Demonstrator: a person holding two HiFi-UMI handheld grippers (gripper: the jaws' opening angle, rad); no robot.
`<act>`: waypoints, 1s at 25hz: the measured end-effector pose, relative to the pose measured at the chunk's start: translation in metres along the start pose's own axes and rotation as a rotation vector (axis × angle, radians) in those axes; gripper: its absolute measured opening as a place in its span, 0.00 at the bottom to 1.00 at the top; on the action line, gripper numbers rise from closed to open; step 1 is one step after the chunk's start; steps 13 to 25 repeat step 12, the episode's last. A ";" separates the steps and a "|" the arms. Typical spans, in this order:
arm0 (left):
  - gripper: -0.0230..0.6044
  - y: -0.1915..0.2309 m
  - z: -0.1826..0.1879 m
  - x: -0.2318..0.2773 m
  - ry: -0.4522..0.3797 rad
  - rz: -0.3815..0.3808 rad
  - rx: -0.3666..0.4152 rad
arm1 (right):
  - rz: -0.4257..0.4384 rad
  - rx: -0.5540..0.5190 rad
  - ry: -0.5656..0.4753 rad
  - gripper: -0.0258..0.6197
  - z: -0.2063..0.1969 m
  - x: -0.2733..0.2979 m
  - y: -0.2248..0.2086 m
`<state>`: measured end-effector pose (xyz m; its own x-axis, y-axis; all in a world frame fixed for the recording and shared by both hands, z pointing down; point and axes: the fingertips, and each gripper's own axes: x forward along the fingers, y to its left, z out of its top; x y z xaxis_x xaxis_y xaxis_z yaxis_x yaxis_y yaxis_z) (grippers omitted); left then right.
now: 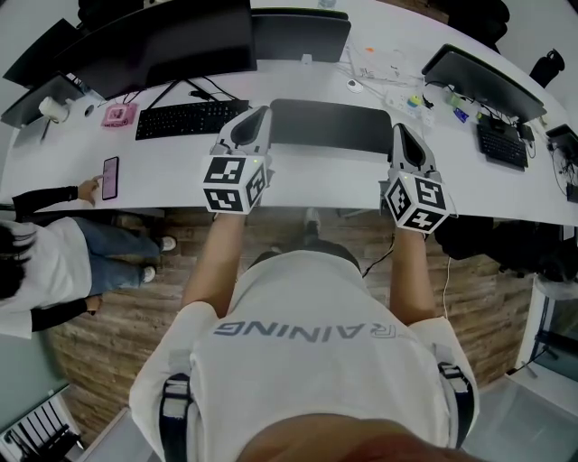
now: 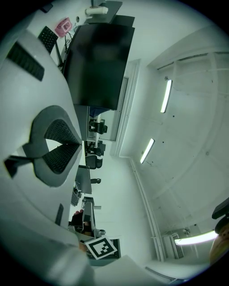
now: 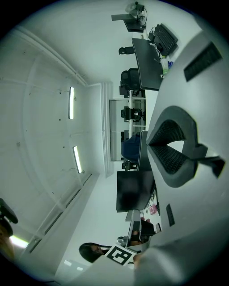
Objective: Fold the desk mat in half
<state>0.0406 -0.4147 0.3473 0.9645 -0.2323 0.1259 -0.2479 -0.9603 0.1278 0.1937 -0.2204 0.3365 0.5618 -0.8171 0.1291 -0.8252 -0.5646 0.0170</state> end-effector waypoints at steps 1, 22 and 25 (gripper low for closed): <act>0.08 0.000 0.000 0.000 -0.001 0.001 -0.001 | 0.001 -0.001 0.001 0.08 0.000 0.000 0.000; 0.08 -0.004 -0.004 0.005 0.024 -0.013 0.013 | 0.012 0.016 0.009 0.08 -0.005 0.003 -0.004; 0.08 -0.004 -0.004 0.005 0.024 -0.013 0.013 | 0.012 0.016 0.009 0.08 -0.005 0.003 -0.004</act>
